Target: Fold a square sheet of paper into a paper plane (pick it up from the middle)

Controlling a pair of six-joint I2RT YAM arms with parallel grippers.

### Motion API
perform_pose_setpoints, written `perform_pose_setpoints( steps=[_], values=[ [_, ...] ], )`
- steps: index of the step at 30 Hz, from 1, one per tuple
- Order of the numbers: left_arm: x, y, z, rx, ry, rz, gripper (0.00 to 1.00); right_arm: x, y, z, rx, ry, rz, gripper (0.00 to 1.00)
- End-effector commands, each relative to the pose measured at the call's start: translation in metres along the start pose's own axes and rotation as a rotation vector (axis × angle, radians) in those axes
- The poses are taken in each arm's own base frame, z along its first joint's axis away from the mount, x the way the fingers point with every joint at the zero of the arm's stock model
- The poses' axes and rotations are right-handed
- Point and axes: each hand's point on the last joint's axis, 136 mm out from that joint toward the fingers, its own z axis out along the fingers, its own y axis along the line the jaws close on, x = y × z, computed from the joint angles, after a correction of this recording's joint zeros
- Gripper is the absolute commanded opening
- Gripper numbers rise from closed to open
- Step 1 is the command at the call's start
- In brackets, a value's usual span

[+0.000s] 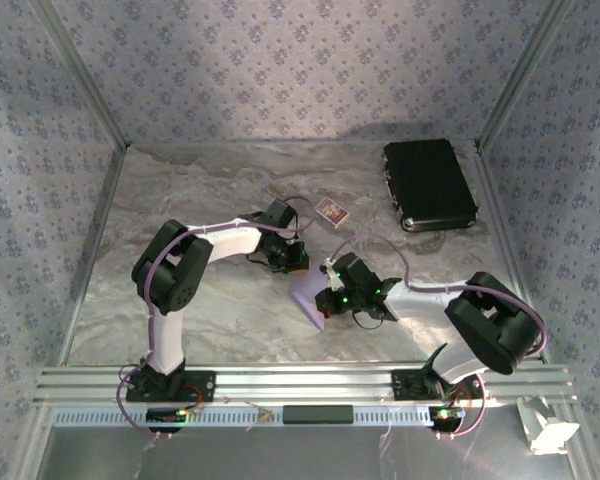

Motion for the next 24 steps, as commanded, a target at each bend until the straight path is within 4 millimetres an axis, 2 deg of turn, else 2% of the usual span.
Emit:
perform_pose_setpoints(
  steps=[1,24],
  values=[
    [0.0094,0.0174,0.0023,-0.071,0.014,-0.029,0.14,-0.0051,-0.0037,-0.0002,0.029,0.002,0.006,0.00],
    [0.0082,0.0166,-0.0002,-0.072,0.001,-0.026,0.14,-0.0032,-0.0099,-0.0003,0.062,0.021,0.010,0.00]
  ],
)
